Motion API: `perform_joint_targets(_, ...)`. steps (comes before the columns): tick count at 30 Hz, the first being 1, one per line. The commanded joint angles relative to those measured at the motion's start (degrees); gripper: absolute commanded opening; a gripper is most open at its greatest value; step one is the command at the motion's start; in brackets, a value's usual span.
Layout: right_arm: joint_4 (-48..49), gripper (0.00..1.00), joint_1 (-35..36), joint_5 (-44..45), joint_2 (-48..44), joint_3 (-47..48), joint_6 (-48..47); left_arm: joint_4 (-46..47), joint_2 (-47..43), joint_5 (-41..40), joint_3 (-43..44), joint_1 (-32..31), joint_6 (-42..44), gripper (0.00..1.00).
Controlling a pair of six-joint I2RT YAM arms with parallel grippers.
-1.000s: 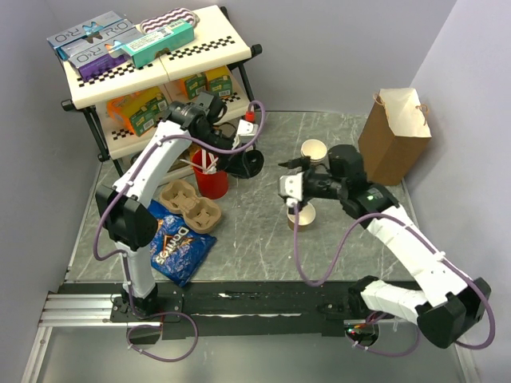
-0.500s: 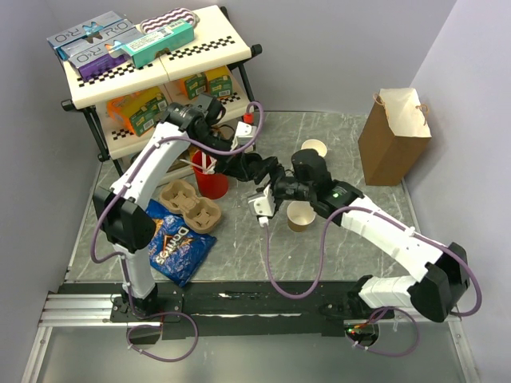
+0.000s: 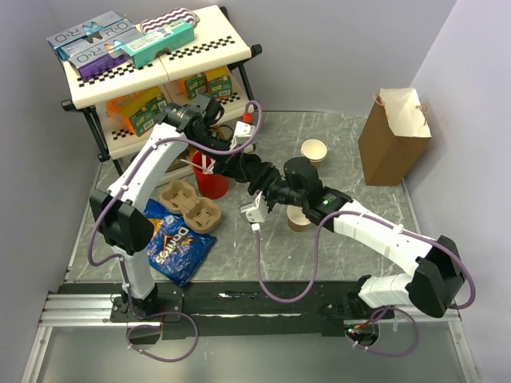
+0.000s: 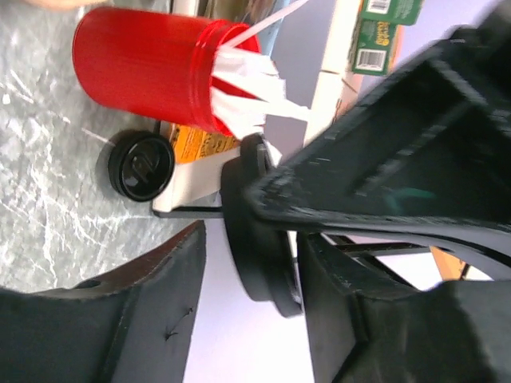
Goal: Pack the takeout coffee
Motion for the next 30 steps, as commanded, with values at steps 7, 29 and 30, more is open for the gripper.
perform_joint_targets(7,5.99,0.34,0.66,2.11,0.53,-0.41,-2.04,-1.39,-2.7,1.04,0.51,-0.29,-0.65,0.23)
perform_joint_targets(29,-30.83,0.2,-9.43,-8.86,-13.61,10.92,57.35,68.39,-30.83,-4.15,-39.64,6.4,-40.01,0.99)
perform_joint_targets(30,-31.79,0.2,-11.8,-10.27,-13.79,11.19,59.9,70.4,-30.56,-4.5,-40.09,5.09,-42.72,0.99)
